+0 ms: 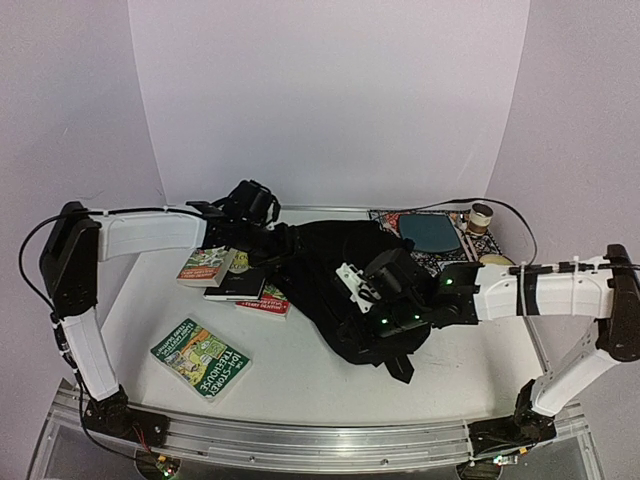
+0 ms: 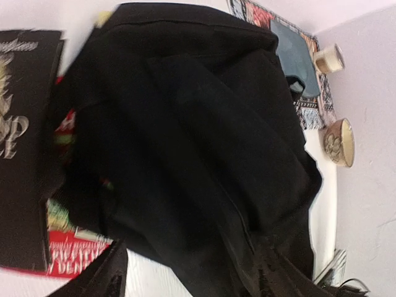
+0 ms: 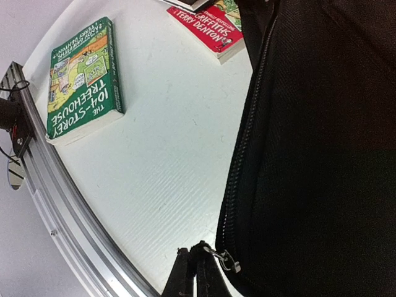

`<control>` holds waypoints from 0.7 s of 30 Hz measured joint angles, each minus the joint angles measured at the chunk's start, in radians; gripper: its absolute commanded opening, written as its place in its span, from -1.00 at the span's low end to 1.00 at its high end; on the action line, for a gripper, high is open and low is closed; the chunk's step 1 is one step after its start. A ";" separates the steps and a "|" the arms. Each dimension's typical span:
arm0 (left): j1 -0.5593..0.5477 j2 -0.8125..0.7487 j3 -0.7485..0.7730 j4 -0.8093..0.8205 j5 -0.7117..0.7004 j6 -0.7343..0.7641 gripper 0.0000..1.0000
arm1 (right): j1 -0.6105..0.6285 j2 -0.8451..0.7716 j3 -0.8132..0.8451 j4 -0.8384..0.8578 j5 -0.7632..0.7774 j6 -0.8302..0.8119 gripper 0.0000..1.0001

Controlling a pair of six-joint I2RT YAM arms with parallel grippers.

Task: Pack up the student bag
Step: Unzip the largest pocket of the student bag, then hold the student bag at the center of the board.

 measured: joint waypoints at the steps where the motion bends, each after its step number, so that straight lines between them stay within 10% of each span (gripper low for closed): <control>1: -0.002 -0.040 -0.034 -0.001 -0.009 -0.010 0.53 | 0.001 0.019 0.014 0.009 -0.003 0.000 -1.00; 8: -0.109 -0.266 -0.225 0.000 -0.063 -0.132 0.56 | 0.002 0.109 0.098 0.058 -0.042 0.000 -1.00; 21: -0.260 -0.189 -0.294 0.107 -0.049 -0.275 0.09 | 0.006 0.148 0.125 0.082 -0.072 -0.001 -1.00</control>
